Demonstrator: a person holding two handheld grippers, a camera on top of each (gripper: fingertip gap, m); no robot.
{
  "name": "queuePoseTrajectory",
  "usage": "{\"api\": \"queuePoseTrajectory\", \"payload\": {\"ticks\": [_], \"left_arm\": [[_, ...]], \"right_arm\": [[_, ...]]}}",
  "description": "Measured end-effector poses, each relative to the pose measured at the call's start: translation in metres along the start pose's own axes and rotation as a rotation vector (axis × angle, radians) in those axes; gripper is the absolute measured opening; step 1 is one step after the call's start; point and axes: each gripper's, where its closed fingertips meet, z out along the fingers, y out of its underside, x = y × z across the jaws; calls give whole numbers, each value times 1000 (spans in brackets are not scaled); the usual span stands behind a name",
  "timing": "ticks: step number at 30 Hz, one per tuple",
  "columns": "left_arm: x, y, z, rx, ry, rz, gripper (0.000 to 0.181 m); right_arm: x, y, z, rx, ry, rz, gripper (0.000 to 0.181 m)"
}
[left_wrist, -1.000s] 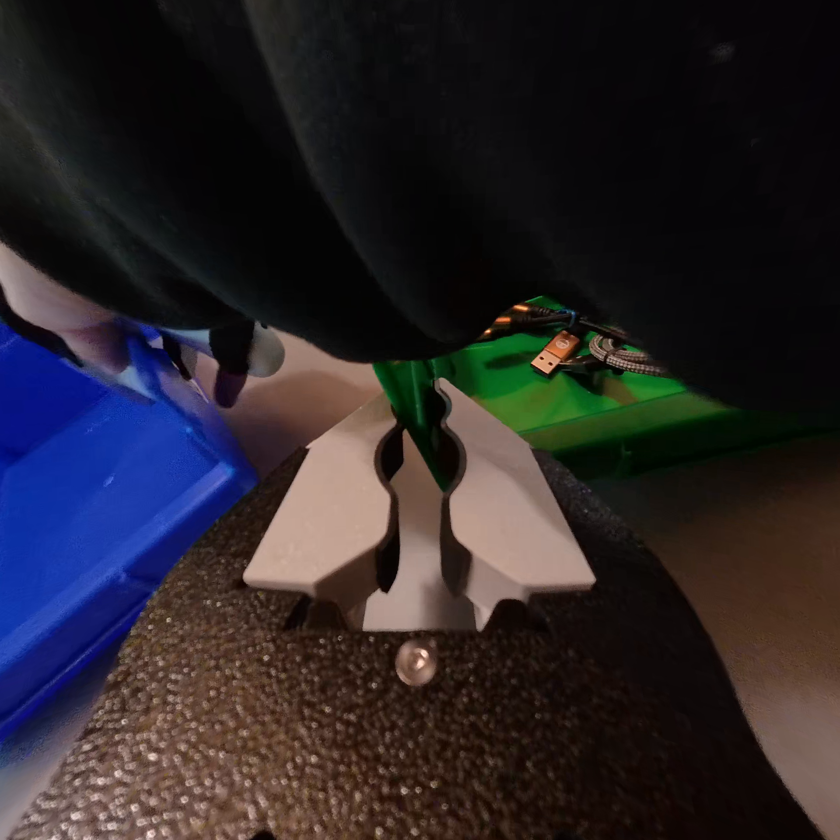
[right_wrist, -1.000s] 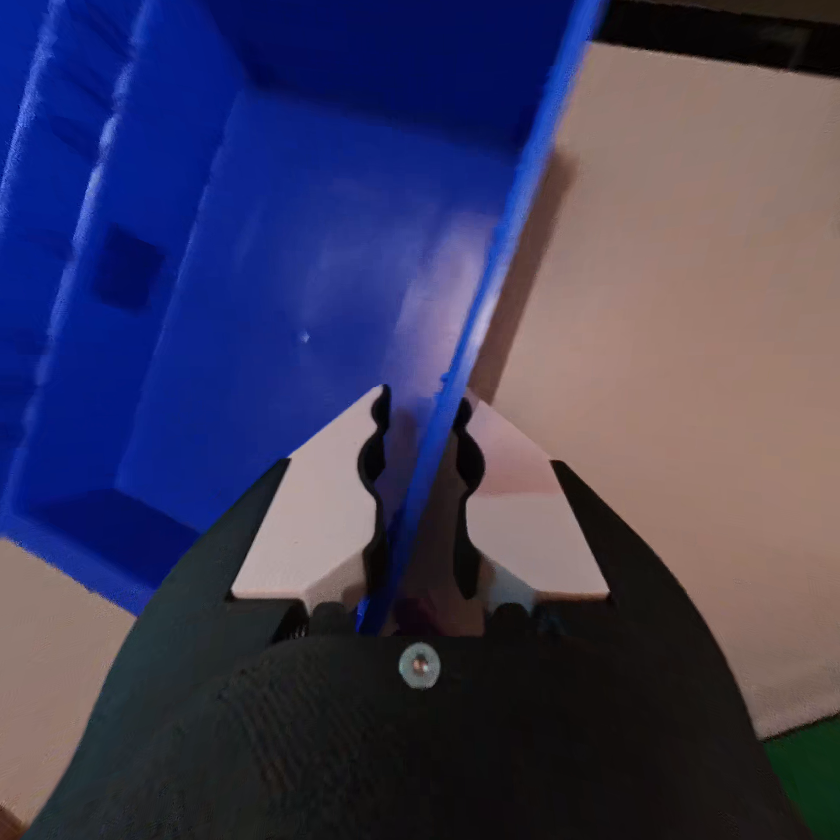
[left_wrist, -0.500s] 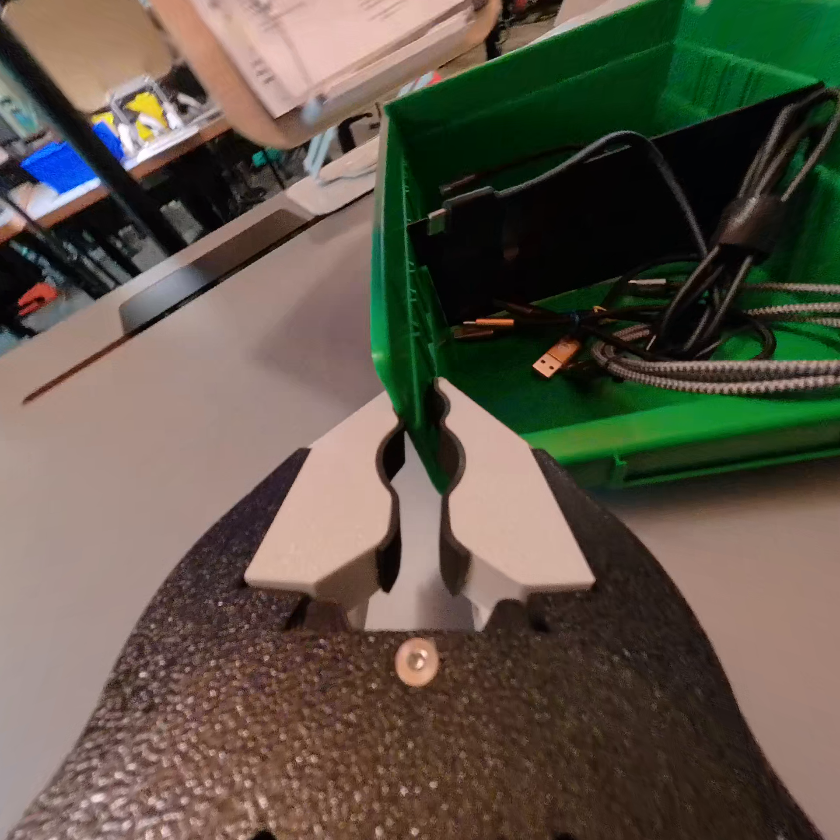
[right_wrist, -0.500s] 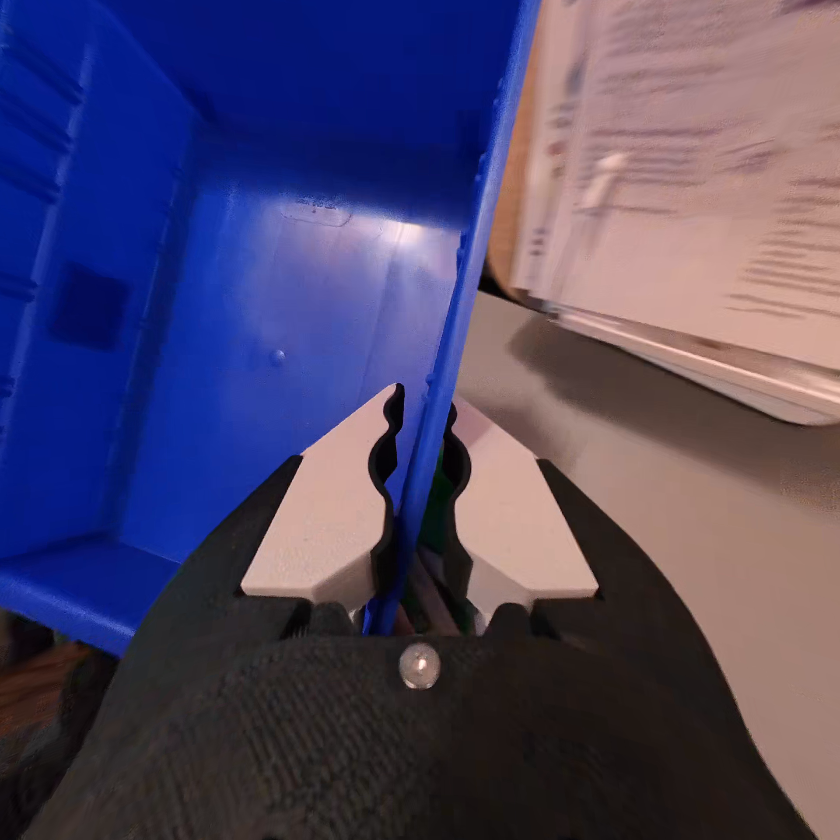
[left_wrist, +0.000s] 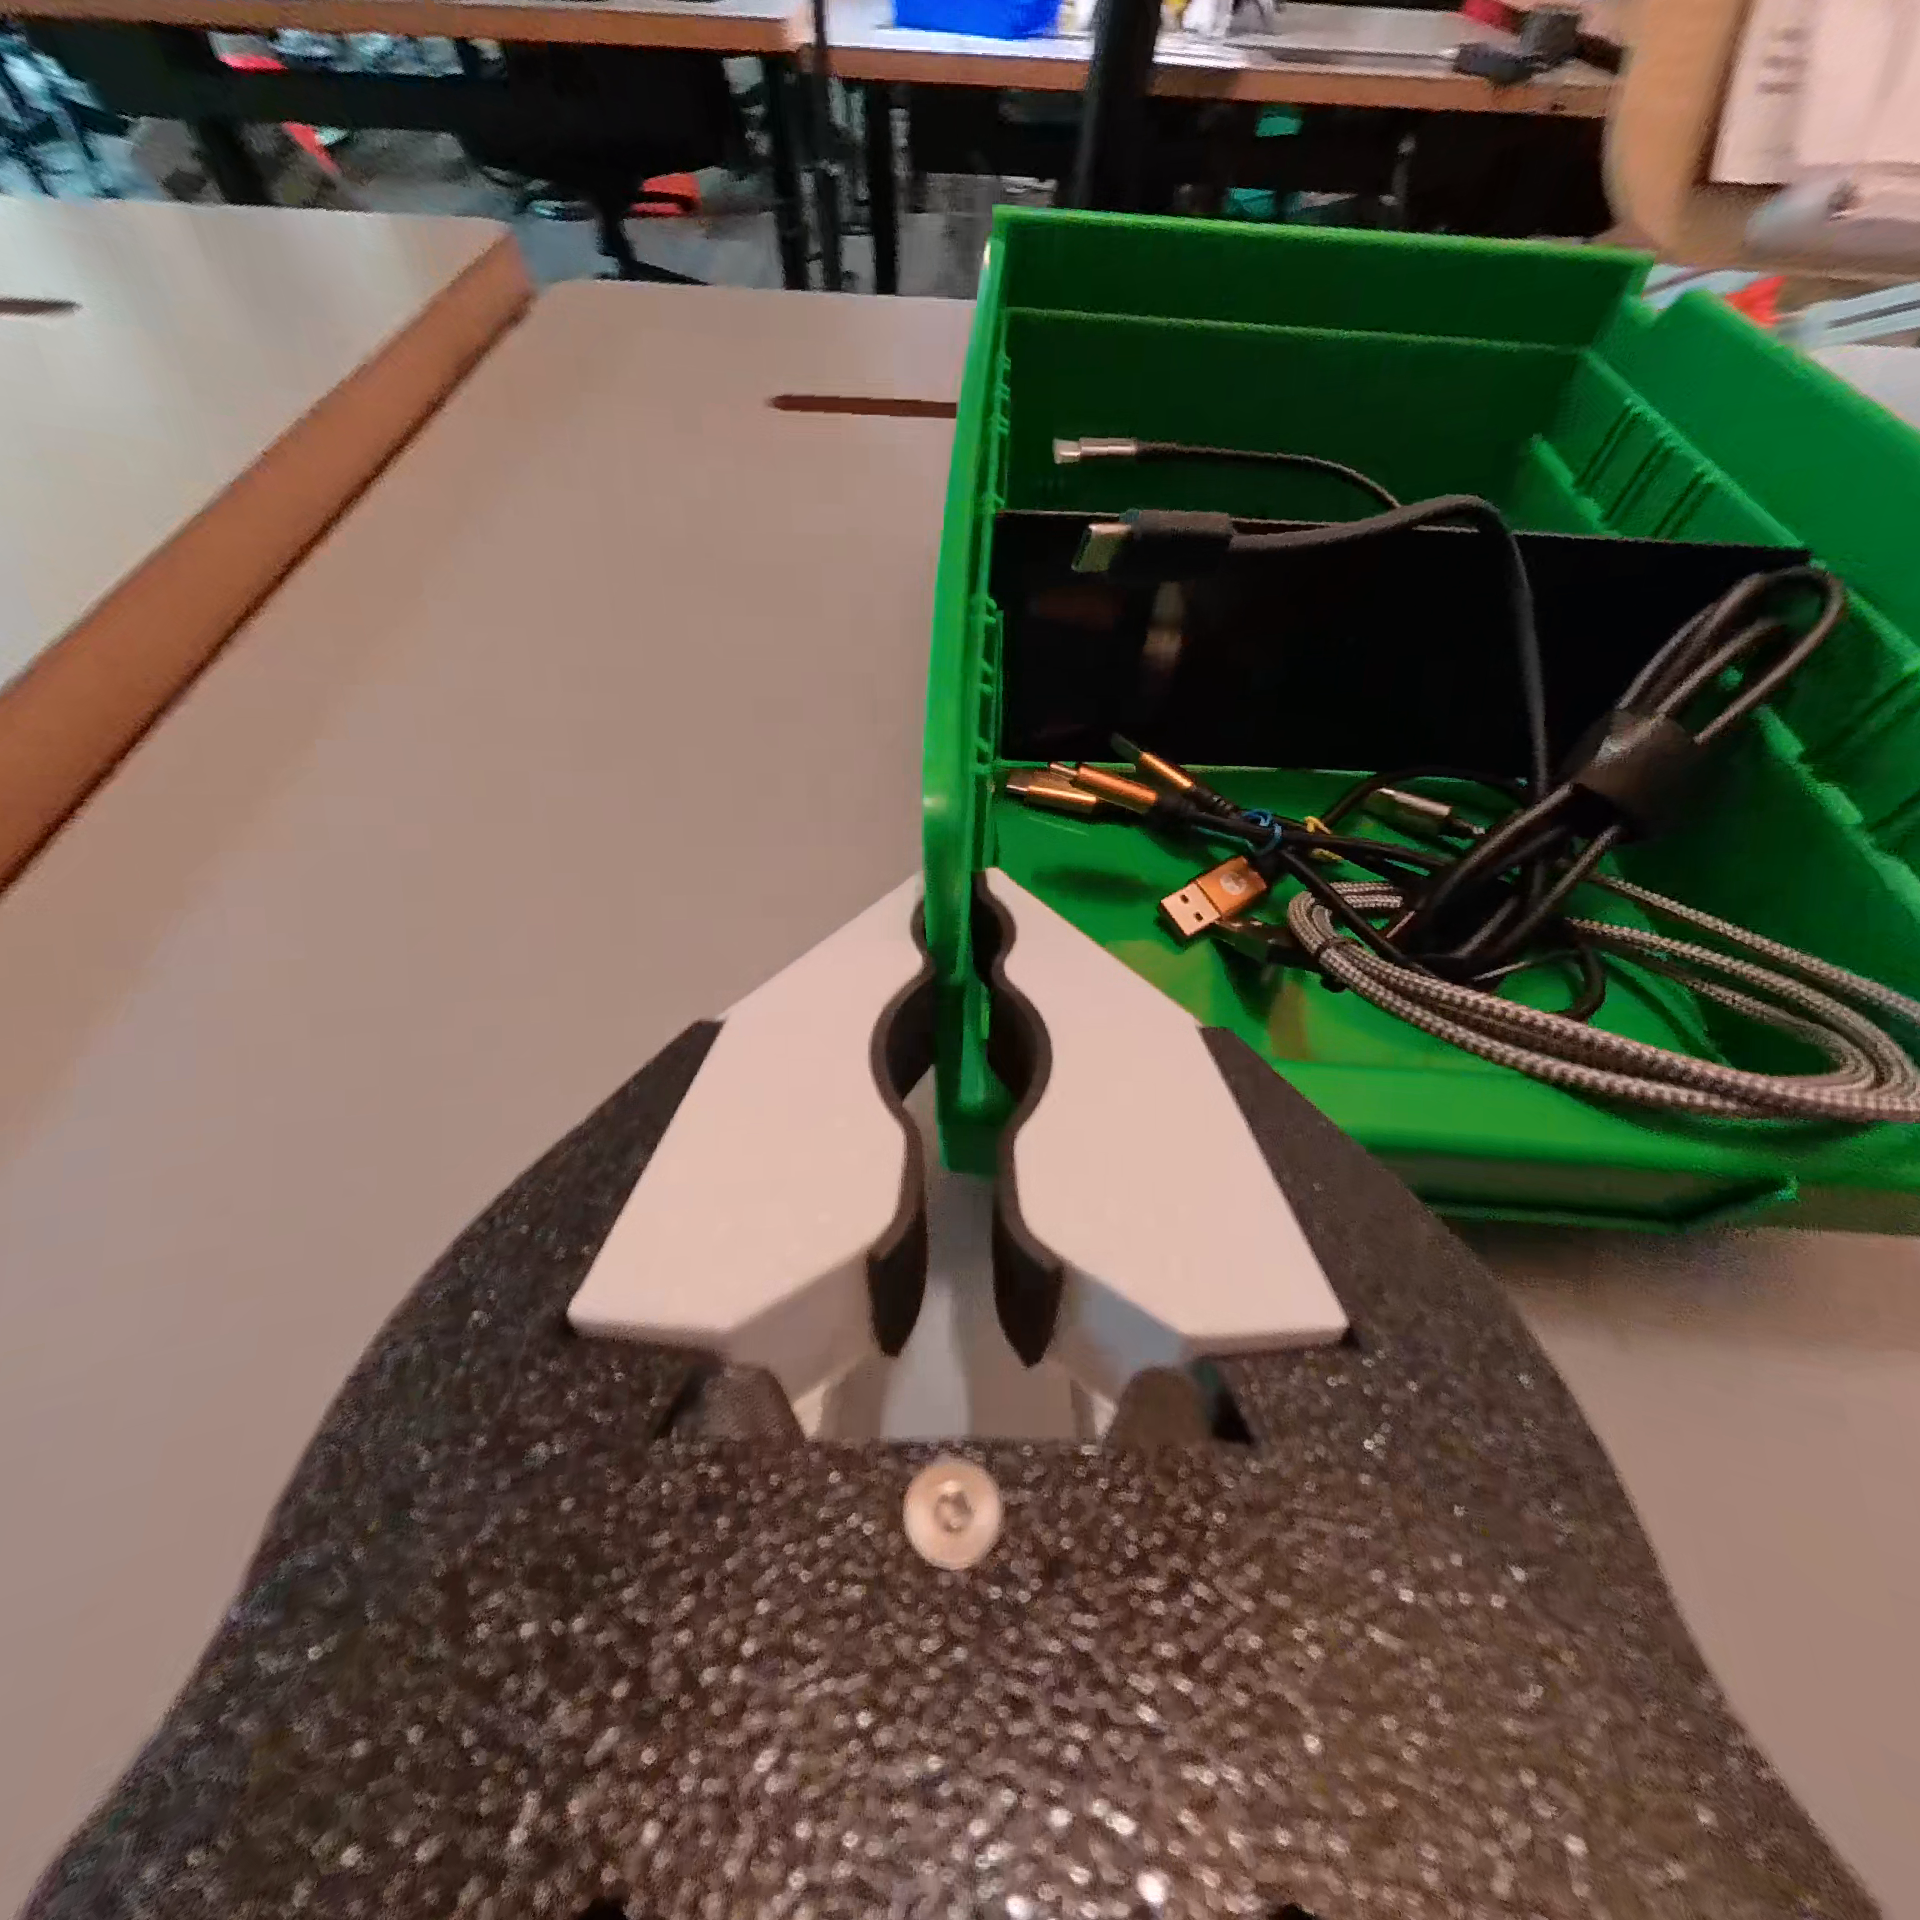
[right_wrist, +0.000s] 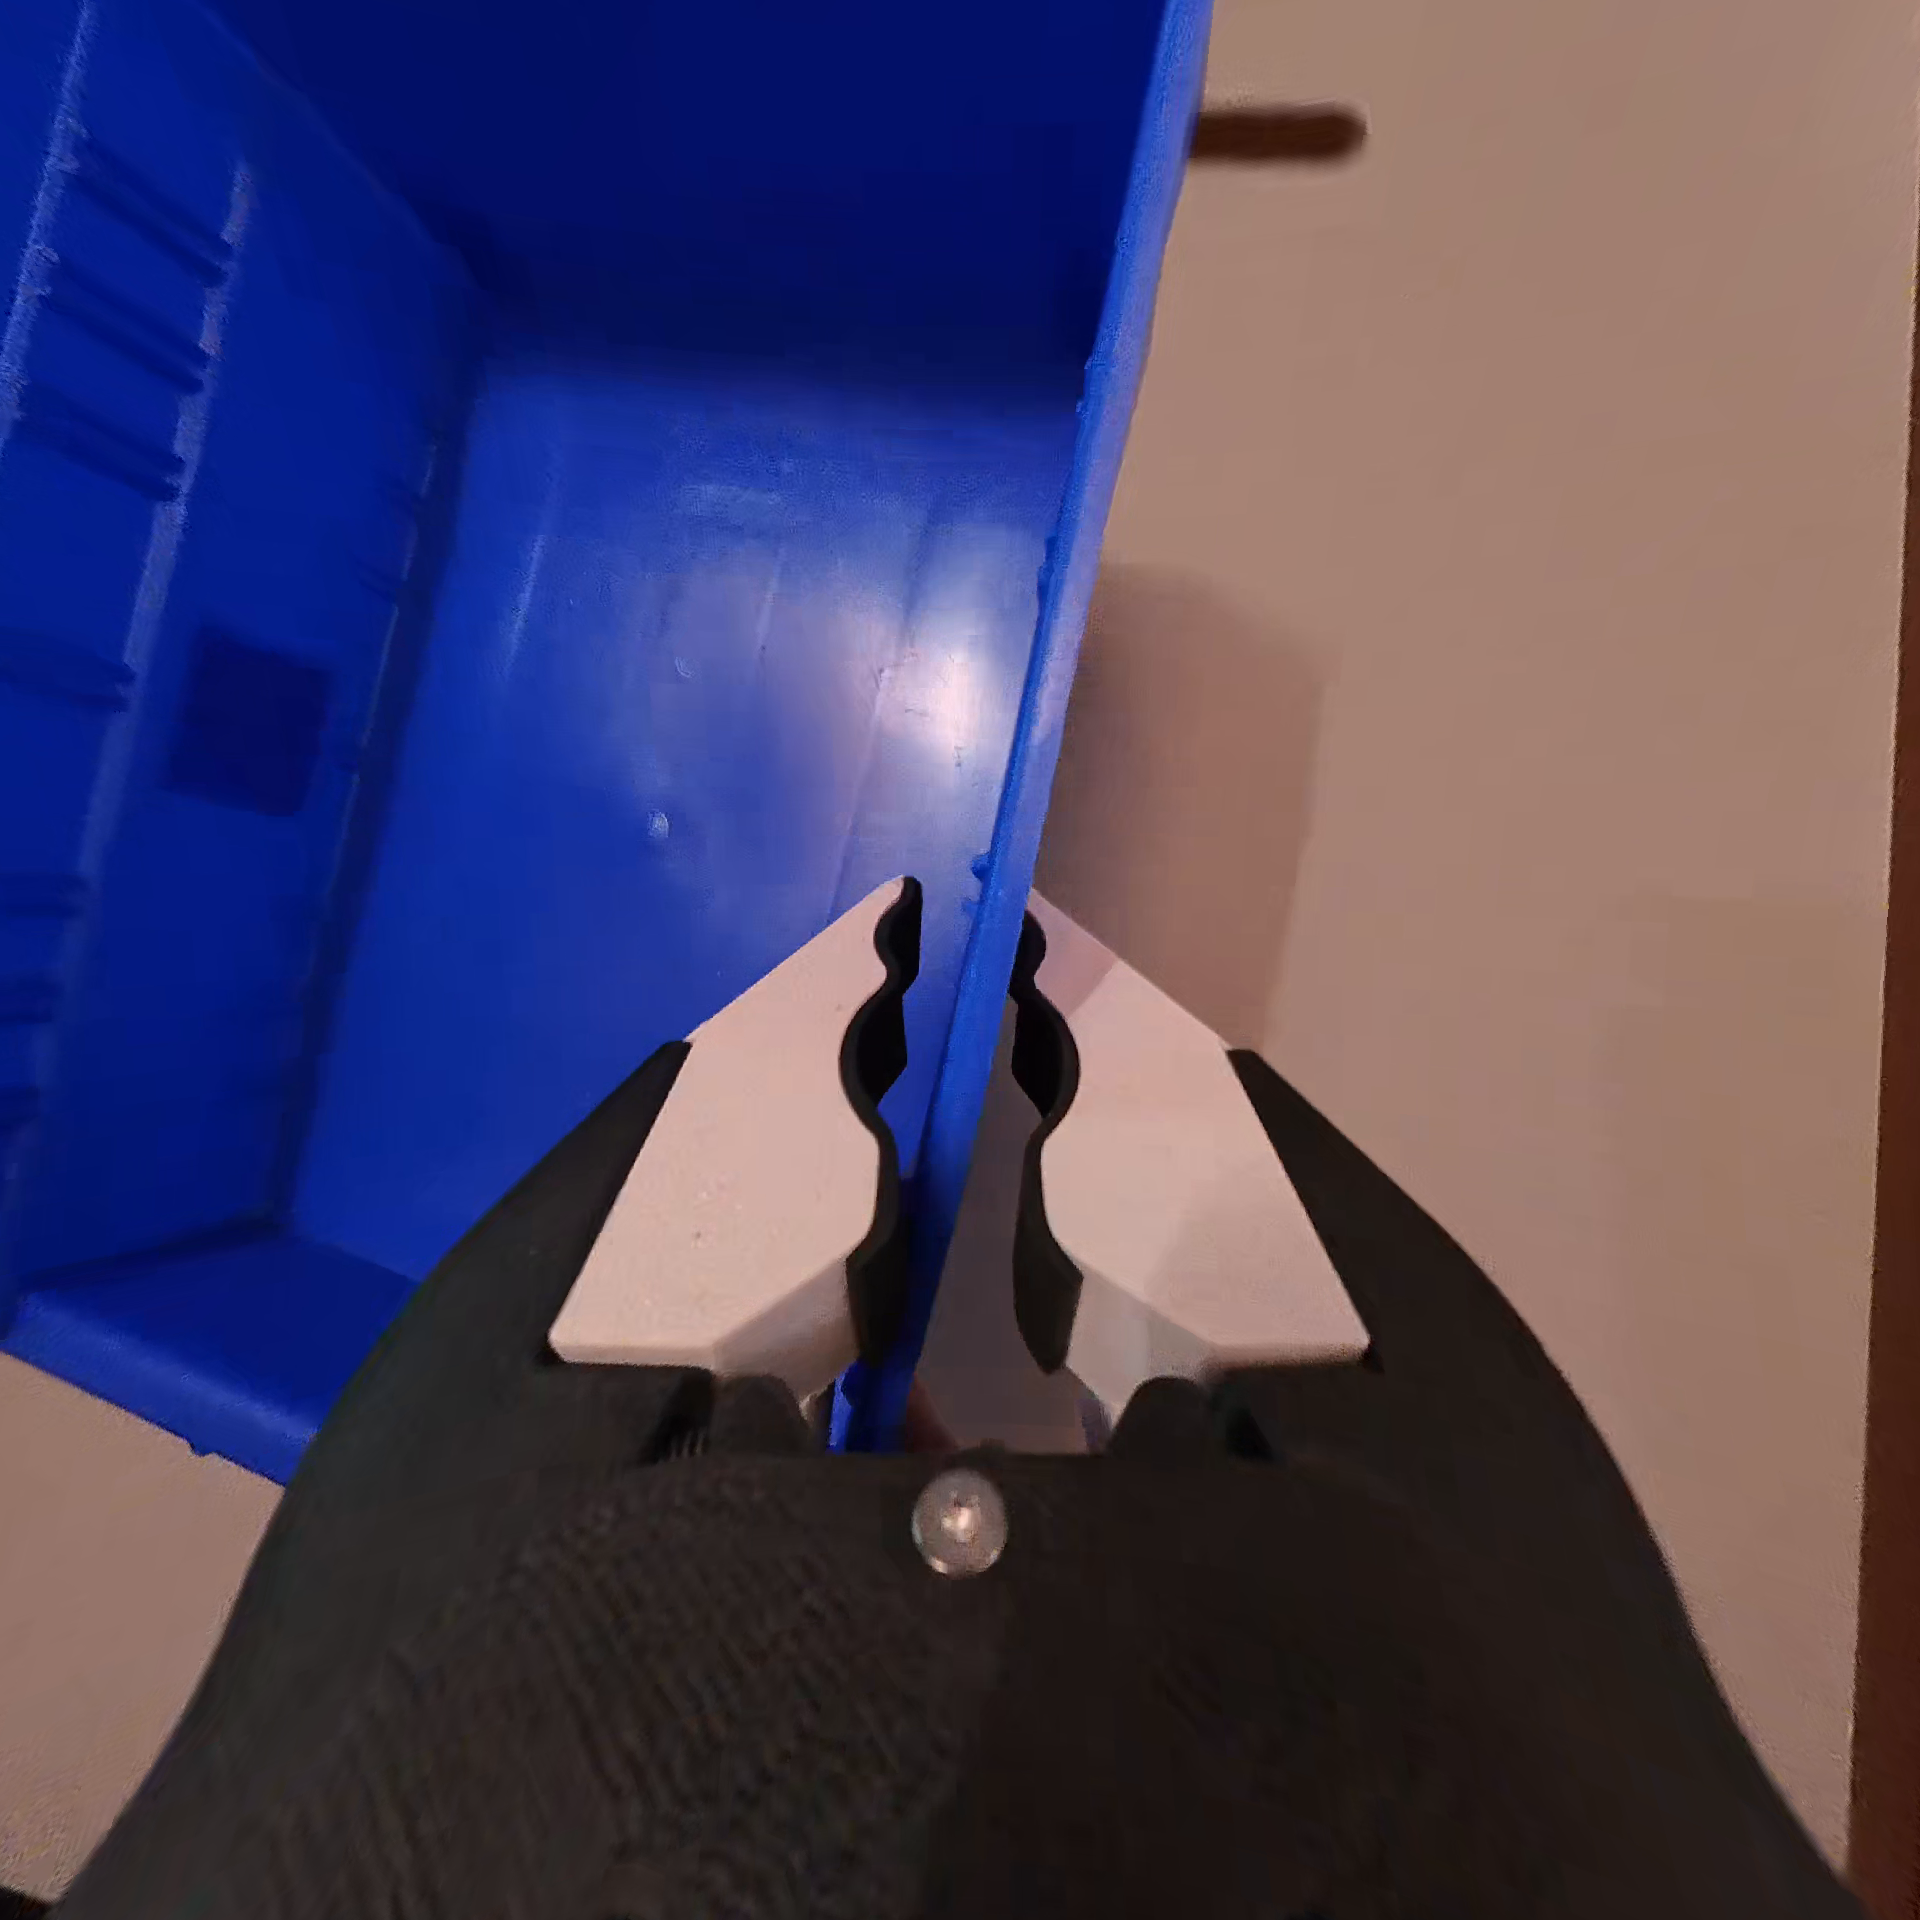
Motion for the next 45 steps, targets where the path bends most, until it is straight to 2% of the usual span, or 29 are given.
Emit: {"api": "queuePoseTrajectory", "payload": {"ticks": [1, 5, 10, 15, 18, 26, 28, 30, 32, 34, 36, 37, 38, 39, 41, 42, 43, 44, 45], "left_arm": [[-7, -2, 3, 0, -24, 7, 0], [-29, -10, 20, -27, -50, -26, 0], [-44, -22, 54, -64, -26, -23, 1], [-43, -33, 82, -4, -58, 4, 1], [-35, -35, 89, -5, -75, 51, 0], [-30, -35, 91, -5, -64, 89, 0], [-30, -35, 91, -5, -73, 107, 0], [-31, -35, 91, -5, -104, 134, 3], [-31, -35, 90, -3, -137, 174, 5], [-30, -36, 90, 4, -163, 214, 10], [-28, -38, 88, 25, -180, 242, 15], [-28, -40, 86, 42, -187, 246, 15], [-28, -43, 84, 62, -192, 245, 15], [-27, -46, 82, 85, -193, 236, 18], [-24, -53, 77, 136, -170, 202, 28], [-22, -58, 74, 165, -158, 189, 32], [-20, -62, 72, 197, -151, 185, 36], [-19, -67, 67, 233, -158, 187, 43], [-20, -74, 62, 277, -176, 200, 49]], "right_arm": [[9, 10, 5, -20, 2, 20, 14], [30, 23, 16, -44, 6, 63, 14], [39, 12, 34, -79, 47, 55, 15], [33, -6, 65, -53, 23, -1, 16], [33, -18, 70, -2, 15, -25, 17], [41, -22, 72, -19, -17, -101, 19], [53, -21, 71, -50, 71, -161, 35], [63, -25, 66, -79, 195, -275, 65], [68, -37, 51, -92, 330, -417, 83], [64, -65, 19, -29, 514, -540, 87], [26, -97, -17, 139, 611, -620, 93], [-9, -109, -31, 258, 586, -645, 97], [-54, -118, -39, 392, 495, -657, 101], [-107, -121, -44, 528, 344, -651, 103], [-219, -113, -47, 757, -47, -606, 100], [-265, -101, -44, 818, -217, -594, 95], [-301, -87, -34, 841, -333, -601, 91], [-326, -75, -19, 849, -376, -632, 92], [-340, -66, -2, 859, -355, -663, 97]]}}
